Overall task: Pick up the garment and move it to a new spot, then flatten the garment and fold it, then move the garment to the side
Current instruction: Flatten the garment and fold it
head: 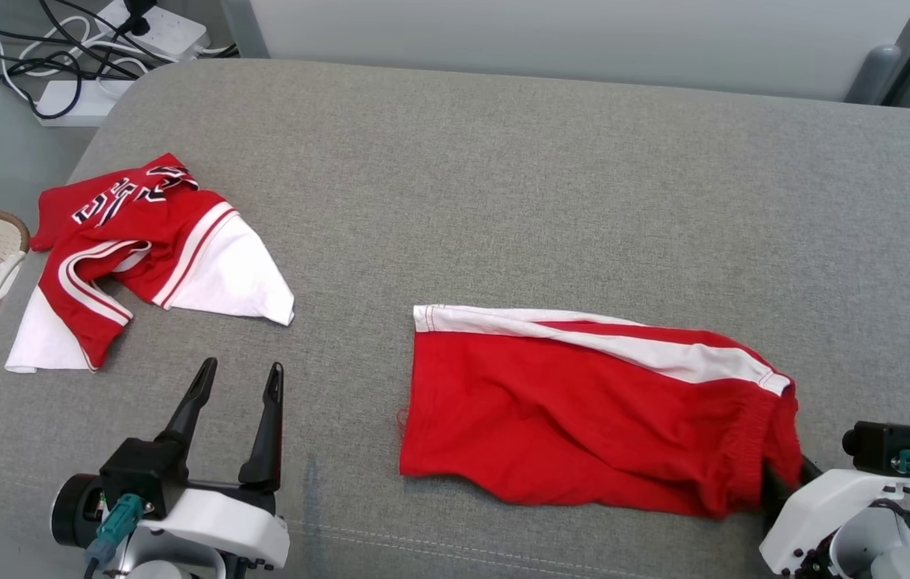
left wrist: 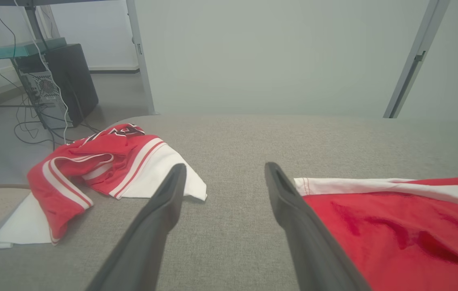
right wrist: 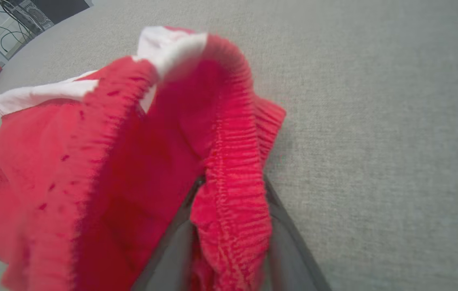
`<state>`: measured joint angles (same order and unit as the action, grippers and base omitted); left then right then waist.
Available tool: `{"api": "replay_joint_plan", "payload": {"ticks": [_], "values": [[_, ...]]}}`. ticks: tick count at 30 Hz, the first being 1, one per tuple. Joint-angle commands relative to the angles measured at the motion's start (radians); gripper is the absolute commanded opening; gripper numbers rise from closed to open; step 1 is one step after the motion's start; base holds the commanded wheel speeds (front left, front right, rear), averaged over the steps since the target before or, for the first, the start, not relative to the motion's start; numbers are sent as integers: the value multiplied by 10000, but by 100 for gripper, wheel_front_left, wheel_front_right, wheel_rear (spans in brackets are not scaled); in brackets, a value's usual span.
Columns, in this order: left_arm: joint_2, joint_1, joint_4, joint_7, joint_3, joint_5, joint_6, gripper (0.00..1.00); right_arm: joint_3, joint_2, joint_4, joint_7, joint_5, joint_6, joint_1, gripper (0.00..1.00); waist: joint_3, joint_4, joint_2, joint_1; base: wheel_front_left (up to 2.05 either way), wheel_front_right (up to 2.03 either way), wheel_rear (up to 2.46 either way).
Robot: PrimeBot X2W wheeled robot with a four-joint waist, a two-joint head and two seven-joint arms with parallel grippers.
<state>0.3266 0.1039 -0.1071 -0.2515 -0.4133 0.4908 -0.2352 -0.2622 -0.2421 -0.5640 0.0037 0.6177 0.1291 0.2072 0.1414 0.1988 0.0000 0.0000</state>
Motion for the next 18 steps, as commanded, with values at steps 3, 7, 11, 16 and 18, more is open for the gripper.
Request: {"api": "replay_joint_plan", "payload": {"ticks": [3, 7, 11, 16, 18], "values": [[113, 533, 133, -103, 503, -132, 127, 100, -301, -166, -45, 76, 297, 16, 250, 0, 27, -69, 0, 0, 0, 0, 0], [67, 528, 97, -103, 613, -207, 206, 100, -143, -356, -267, -65, 609, 16, 304, 0, 48, -170, 0, 0, 0, 0, 0], [36, 534, 77, -103, 720, -288, 287, 100, 275, -654, -530, -294, 936, 16, 257, 0, 82, -283, 0, 0, 0, 0, 0], [24, 496, 35, -103, 885, -354, 363, 100, 828, -953, -885, -454, 1239, 16, 207, 0, 83, -507, 0, 0, 0, 0, 0], [22, 477, 35, -103, 946, -382, 392, 100, 900, -963, -901, -426, 1382, 16, 274, 0, 79, -626, 0, 0, 0, 0, 0]]}}
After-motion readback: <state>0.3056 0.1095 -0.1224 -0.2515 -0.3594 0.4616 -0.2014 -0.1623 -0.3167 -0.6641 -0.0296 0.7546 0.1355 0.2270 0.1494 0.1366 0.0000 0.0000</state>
